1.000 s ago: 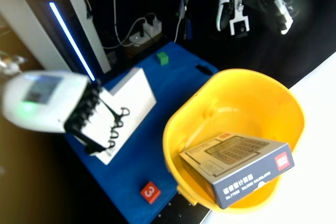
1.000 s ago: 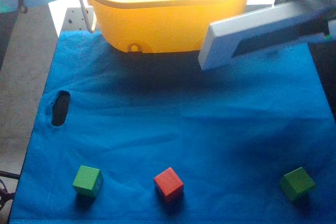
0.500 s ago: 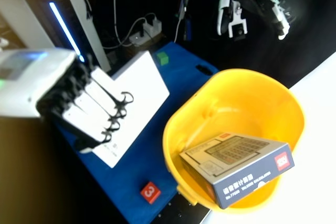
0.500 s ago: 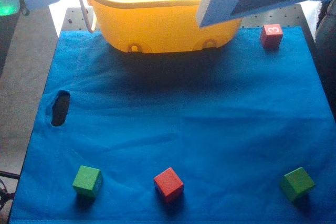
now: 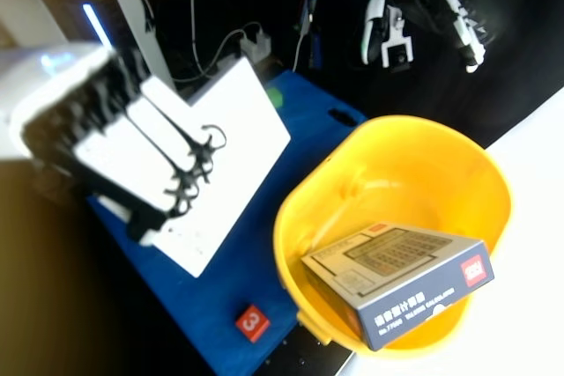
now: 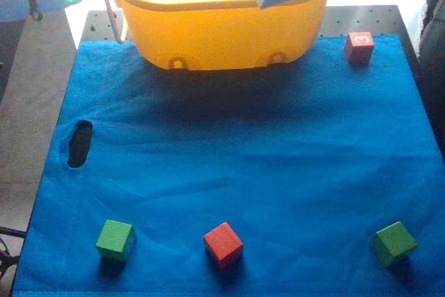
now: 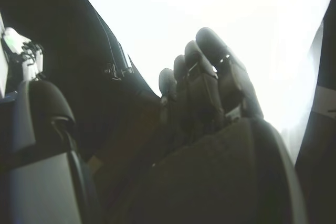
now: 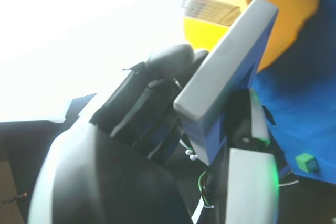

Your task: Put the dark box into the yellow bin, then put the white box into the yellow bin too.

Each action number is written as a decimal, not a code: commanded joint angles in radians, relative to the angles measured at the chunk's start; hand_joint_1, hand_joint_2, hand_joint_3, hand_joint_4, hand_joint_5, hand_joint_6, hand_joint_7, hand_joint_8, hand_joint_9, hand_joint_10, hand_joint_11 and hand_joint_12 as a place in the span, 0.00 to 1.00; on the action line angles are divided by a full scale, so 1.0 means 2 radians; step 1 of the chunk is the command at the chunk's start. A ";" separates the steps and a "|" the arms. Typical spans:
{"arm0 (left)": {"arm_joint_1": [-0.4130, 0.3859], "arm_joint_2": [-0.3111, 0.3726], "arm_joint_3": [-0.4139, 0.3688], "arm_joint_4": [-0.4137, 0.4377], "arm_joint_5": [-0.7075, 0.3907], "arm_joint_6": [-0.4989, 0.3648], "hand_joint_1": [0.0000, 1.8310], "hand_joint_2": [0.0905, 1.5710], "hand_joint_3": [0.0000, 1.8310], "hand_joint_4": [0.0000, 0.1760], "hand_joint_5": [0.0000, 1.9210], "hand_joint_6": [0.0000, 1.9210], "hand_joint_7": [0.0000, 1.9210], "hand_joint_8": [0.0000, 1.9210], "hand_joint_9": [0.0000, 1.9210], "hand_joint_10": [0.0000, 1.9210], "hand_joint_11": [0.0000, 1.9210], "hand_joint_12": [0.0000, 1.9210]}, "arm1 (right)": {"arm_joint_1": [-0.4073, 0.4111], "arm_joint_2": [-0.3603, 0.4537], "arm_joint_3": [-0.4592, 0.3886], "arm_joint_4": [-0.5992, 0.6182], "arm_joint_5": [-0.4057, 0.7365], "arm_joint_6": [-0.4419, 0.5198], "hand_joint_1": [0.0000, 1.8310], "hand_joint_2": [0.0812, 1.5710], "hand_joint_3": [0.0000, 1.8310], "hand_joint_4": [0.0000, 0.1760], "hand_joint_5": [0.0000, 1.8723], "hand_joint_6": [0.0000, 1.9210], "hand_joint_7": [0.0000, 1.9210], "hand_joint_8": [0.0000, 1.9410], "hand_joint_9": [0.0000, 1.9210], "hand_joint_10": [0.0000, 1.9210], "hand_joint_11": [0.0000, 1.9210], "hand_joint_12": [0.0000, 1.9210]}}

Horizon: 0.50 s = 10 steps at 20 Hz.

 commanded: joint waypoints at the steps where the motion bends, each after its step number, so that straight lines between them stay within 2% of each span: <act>1: -0.003 -0.002 0.003 -0.011 -0.057 -0.004 0.58 0.53 0.00 0.00 0.21 0.00 0.18 0.00 0.20 0.00 0.05 0.49 | 0.013 -0.001 0.001 0.008 0.048 -0.008 0.69 0.66 0.00 0.00 0.54 0.48 0.63 0.33 0.59 0.43 0.49 0.71; 3: -0.003 -0.005 0.005 -0.011 -0.057 -0.004 0.57 0.52 0.00 0.00 0.22 0.00 0.18 0.00 0.19 0.00 0.04 0.49 | 0.021 -0.002 0.002 0.008 0.046 -0.016 0.68 0.67 0.00 0.00 0.51 0.52 0.61 0.37 0.59 0.41 0.50 0.70; 6: -0.003 -0.005 0.005 -0.011 -0.057 -0.004 0.58 0.53 0.00 0.00 0.21 0.00 0.17 0.00 0.19 0.00 0.06 0.50 | 0.033 -0.004 0.003 0.008 0.044 -0.024 0.68 0.67 0.00 0.00 0.54 0.48 0.60 0.38 0.59 0.34 0.48 0.63; 8: -0.003 -0.007 0.005 -0.011 -0.057 -0.004 0.58 0.55 0.00 0.00 0.19 0.00 0.16 0.00 0.19 0.00 0.05 0.50 | 0.039 -0.006 0.007 0.008 0.042 -0.029 0.68 0.66 0.00 0.00 0.55 0.45 0.61 0.38 0.60 0.33 0.48 0.64; 9: -0.003 -0.007 0.005 -0.011 -0.057 -0.004 0.58 0.55 0.00 0.00 0.20 0.00 0.17 0.00 0.20 0.00 0.07 0.49 | 0.042 -0.009 0.011 0.008 0.040 -0.029 0.68 0.66 0.00 0.00 0.54 0.47 0.61 0.36 0.61 0.31 0.49 0.64; 10: -0.003 -0.007 0.004 -0.011 -0.059 -0.004 0.57 0.56 0.00 0.00 0.20 0.00 0.18 0.00 0.20 0.00 0.08 0.46 | 0.046 -0.013 0.017 0.008 0.038 -0.029 0.69 0.66 0.00 0.00 0.54 0.44 0.62 0.38 0.62 0.33 0.49 0.67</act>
